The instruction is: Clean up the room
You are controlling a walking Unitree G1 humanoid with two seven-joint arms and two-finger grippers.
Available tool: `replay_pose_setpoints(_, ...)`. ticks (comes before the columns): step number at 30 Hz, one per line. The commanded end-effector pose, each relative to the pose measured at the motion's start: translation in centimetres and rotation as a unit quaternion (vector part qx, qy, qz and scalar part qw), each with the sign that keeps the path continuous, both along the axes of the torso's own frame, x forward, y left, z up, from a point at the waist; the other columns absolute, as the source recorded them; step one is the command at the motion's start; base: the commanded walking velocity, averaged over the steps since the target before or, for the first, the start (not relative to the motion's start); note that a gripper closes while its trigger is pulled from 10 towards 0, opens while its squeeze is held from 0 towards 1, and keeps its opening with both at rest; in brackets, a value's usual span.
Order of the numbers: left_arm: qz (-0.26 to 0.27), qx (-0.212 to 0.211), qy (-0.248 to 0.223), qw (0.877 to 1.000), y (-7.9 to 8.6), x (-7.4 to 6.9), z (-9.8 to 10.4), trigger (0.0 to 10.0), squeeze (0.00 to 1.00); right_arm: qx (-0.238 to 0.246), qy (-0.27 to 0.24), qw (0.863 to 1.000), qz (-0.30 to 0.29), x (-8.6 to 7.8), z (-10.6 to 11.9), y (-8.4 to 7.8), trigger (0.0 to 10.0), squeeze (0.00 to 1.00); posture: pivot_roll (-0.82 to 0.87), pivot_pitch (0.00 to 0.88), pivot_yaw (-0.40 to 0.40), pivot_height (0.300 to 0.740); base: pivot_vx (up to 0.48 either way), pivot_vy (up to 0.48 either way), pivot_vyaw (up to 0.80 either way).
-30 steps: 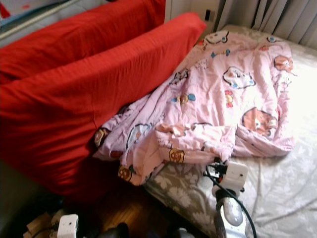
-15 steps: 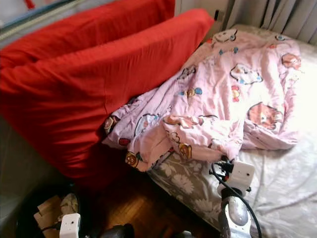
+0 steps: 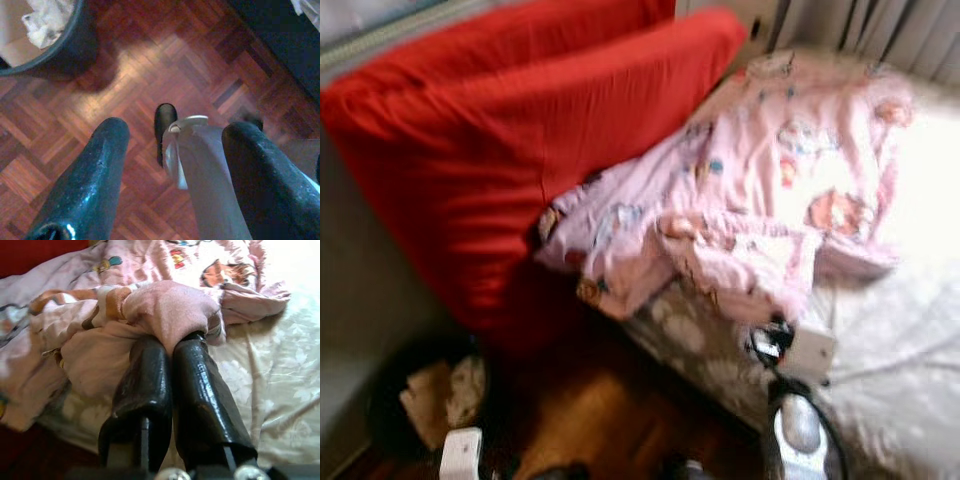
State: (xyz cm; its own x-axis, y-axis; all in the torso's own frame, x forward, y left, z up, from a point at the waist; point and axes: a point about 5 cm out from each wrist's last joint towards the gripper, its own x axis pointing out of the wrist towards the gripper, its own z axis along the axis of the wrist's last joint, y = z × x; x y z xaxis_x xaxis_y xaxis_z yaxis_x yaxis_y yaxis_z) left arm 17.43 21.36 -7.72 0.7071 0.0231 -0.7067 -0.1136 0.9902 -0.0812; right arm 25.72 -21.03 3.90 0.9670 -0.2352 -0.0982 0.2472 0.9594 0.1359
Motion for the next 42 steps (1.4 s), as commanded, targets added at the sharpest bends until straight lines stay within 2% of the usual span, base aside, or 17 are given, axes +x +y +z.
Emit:
replay_pose_setpoints(1, 0.010, -0.002, 0.019, 1.000, 0.2, -1.3, -0.6, 10.0, 0.00, -0.005, 0.001, 1.000, -0.005, -0.1, -0.1, -0.3, 10.0, 0.00, 0.02, 0.196, 0.009, 0.740, -0.274, 0.000, 0.00)
replay_pose_setpoints(20, 0.012, -0.002, 0.029, 1.000, 0.3, -1.6, -0.8, 10.0, 0.00, -0.009, -0.001, 1.000, -0.010, 0.0, 0.1, -0.5, 10.0, 0.00, 0.03, 0.213, 0.010, 0.740, -0.282, 0.000, 0.00)
replay_pose_setpoints(33, 0.007, 0.002, 0.039, 0.999, 0.3, -2.0, -0.9, 10.0, 0.00, -0.059, -0.046, 0.997, -0.034, 0.7, 2.3, -1.5, 10.0, 0.00, 0.03, 0.216, 0.010, 0.740, -0.040, 0.000, 0.00)
replay_pose_setpoints(37, 0.005, 0.002, 0.043, 0.999, 0.3, -2.1, -1.0, 10.0, 0.00, -0.065, -0.032, 0.997, -0.031, 0.7, 1.9, -1.5, 10.0, 0.00, 0.02, 0.215, 0.008, 0.740, 0.000, 0.000, 0.00)
replay_pose_setpoints(41, 0.002, 0.002, 0.047, 0.999, 0.3, -2.3, -1.1, 10.0, 0.00, -0.063, 0.003, 0.997, -0.040, 0.3, 0.7, -1.7, 10.0, 0.00, 0.03, 0.213, 0.007, 0.740, 0.000, 0.000, 0.00)
replay_pose_setpoints(42, 0.002, 0.002, 0.048, 0.999, 0.3, -2.3, -1.1, 10.0, 0.00, -0.065, 0.027, 0.997, -0.045, 0.1, -0.1, -1.8, 10.0, 0.00, 0.02, 0.212, 0.006, 0.740, 0.000, 0.000, 0.00)
